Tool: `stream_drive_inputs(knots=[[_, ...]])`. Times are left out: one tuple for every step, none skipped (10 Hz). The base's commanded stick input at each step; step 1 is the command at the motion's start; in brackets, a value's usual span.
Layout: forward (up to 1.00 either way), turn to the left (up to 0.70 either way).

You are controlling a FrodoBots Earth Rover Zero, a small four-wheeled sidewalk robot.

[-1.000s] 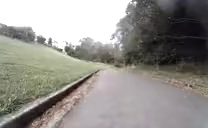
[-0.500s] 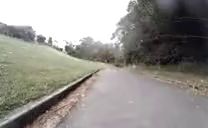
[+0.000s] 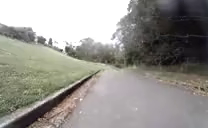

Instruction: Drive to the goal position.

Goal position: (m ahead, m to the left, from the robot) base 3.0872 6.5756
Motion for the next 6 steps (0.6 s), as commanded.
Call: stream_drive_inputs(knots=[[0.5, 0.0], [0.5, 0.0], [0.5, 0.0], [0.5, 0.0], [0.5, 0.0], [0.5, 0.0]])
